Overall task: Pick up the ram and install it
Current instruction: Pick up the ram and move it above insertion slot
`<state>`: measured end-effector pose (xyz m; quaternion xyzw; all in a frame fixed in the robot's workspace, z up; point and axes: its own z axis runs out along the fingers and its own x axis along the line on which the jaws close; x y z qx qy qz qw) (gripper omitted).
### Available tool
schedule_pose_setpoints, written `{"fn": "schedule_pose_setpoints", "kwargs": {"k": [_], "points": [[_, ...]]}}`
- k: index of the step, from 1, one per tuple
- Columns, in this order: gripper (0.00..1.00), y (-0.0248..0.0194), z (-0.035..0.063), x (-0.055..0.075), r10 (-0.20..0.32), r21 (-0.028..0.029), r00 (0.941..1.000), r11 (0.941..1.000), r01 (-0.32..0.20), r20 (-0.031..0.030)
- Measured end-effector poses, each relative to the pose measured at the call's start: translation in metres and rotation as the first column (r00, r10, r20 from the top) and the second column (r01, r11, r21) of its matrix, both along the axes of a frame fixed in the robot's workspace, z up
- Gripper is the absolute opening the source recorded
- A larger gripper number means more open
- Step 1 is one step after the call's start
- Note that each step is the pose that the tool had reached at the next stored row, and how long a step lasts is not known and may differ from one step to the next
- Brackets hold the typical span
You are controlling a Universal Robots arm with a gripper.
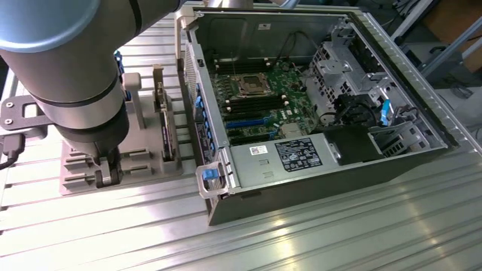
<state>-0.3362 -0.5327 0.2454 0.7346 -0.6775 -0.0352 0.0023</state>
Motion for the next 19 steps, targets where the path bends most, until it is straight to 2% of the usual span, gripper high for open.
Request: {"fn": "schedule_pose_setpoints", "kwargs": {"k": [19], "points": [[0.36,0.0000,-0.0225,0.000,0.000,0.0000,1.0000,1.0000,0.000,0.0000]]}}
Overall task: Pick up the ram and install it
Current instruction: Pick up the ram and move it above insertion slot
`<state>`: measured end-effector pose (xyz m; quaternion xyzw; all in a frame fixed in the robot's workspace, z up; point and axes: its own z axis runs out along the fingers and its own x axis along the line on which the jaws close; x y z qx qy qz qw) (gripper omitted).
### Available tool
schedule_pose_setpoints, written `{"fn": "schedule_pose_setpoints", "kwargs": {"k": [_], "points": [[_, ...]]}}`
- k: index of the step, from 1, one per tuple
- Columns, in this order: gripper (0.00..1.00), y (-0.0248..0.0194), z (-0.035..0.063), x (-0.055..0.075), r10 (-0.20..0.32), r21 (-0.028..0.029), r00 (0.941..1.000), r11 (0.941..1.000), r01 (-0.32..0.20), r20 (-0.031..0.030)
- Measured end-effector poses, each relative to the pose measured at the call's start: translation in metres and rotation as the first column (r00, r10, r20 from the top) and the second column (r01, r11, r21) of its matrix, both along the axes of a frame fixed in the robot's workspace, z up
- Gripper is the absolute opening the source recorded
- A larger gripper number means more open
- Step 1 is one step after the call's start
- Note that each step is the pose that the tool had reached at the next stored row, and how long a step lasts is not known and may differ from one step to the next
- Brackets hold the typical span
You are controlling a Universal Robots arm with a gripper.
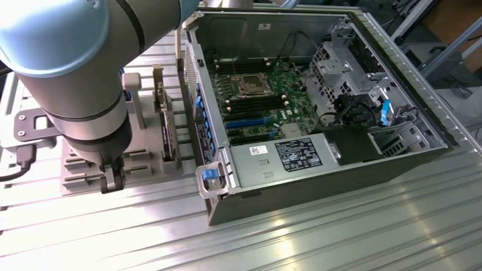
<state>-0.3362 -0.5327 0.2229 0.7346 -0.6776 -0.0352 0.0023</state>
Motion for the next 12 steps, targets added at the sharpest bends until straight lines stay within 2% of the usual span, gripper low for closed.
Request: {"fn": "schedule_pose_setpoints", "kwargs": {"k": [12], "points": [[0.36,0.0000,-0.0122,0.000,0.000,0.0000,1.0000,1.0000,0.000,0.0000]]}}
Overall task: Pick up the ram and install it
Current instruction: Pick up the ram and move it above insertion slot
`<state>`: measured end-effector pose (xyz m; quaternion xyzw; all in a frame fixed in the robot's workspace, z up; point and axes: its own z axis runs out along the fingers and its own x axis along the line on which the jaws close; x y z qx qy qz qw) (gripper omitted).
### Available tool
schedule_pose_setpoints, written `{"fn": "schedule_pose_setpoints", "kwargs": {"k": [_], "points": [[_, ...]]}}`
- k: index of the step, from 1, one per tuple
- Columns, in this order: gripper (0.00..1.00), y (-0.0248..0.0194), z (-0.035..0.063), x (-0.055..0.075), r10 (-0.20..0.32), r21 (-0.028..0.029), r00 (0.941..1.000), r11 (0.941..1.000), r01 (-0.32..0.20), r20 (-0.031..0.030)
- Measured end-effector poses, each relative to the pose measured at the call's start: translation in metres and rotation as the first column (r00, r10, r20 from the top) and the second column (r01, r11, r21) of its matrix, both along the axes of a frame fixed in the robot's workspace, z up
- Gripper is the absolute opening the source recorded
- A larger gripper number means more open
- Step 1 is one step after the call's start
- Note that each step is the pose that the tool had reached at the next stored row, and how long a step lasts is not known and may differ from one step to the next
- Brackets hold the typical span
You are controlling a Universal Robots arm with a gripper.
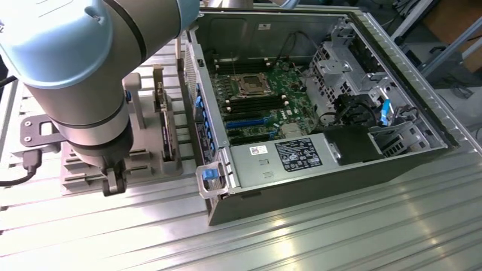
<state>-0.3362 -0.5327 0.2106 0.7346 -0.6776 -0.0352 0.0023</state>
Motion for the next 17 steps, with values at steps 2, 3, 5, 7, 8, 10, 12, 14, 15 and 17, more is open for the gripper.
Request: {"fn": "schedule_pose_setpoints", "kwargs": {"k": [2,3,5,7,8,10,12,14,15,17], "points": [[0.36,0.0001,-0.0017,0.0000,0.000,-0.0002,1.0000,1.0000,0.000,-0.0002],[0.36,0.0021,-0.0018,-0.0001,0.000,-0.0001,1.0000,1.0000,0.000,0.0000],[0.36,0.0070,-0.0022,-0.0014,-0.009,-0.0005,1.0000,1.0000,0.009,0.0000],[0.36,0.0072,-0.0024,-0.0049,-0.019,-0.0005,0.9998,0.9998,0.019,-0.0001],[0.36,0.0075,-0.0024,-0.0068,-0.021,-0.0005,0.9998,0.9998,0.021,0.0000],[0.36,0.0084,-0.0024,-0.0082,-0.022,-0.0004,0.9998,0.9998,0.022,0.0003],[0.36,0.0084,-0.0024,-0.0083,-0.022,-0.0005,0.9998,0.9998,0.022,0.0003],[0.28,0.0084,-0.0024,-0.0083,-0.022,-0.0005,0.9998,0.9998,0.022,0.0002],[0.16,0.0084,-0.0024,-0.0083,-0.022,-0.0007,0.9998,0.9998,0.022,0.0002],[0.12,0.0084,-0.0024,-0.0084,-0.022,-0.0005,0.9998,0.9998,0.022,0.0002]]}}
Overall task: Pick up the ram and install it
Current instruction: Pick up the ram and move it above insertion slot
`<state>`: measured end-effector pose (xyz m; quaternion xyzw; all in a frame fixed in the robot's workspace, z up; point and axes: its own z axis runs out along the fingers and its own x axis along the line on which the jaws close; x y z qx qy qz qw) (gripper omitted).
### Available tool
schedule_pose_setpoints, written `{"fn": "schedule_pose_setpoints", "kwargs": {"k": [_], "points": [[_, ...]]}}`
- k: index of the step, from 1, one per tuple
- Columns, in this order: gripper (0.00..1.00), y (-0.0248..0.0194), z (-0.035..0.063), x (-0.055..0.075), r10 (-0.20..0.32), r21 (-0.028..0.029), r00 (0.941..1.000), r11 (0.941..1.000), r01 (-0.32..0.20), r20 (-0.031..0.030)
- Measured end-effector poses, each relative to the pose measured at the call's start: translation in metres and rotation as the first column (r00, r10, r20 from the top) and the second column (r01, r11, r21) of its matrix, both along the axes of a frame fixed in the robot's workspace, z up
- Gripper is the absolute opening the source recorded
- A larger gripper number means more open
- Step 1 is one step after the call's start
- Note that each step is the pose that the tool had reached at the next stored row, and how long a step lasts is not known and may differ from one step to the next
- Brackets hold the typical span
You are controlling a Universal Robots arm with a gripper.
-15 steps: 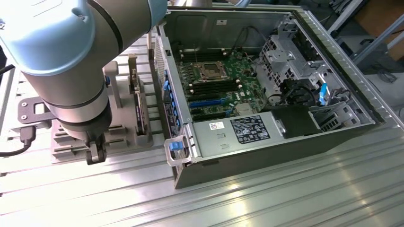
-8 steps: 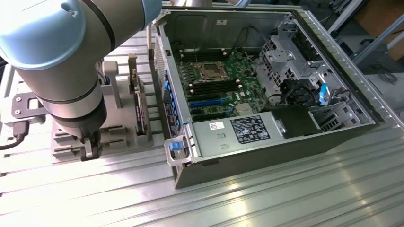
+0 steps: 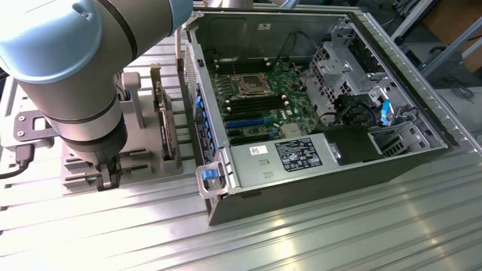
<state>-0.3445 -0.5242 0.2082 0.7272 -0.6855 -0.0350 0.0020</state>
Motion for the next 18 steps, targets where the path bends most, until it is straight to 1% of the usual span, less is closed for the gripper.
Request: {"fn": "schedule_pose_setpoints", "kwargs": {"k": [4,11,15,18], "points": [[0.12,0.0000,0.0011,0.000,0.000,-0.0004,1.0000,1.0000,0.000,0.0000],[0.12,0.0002,0.0113,0.000,0.000,-0.0004,1.0000,1.0000,0.000,0.0001],[0.12,0.0003,0.0240,0.000,0.000,-0.0004,1.0000,1.0000,0.000,0.0000],[0.12,0.0003,0.0289,0.000,0.000,-0.0004,1.0000,1.0000,0.000,0.0000]]}}
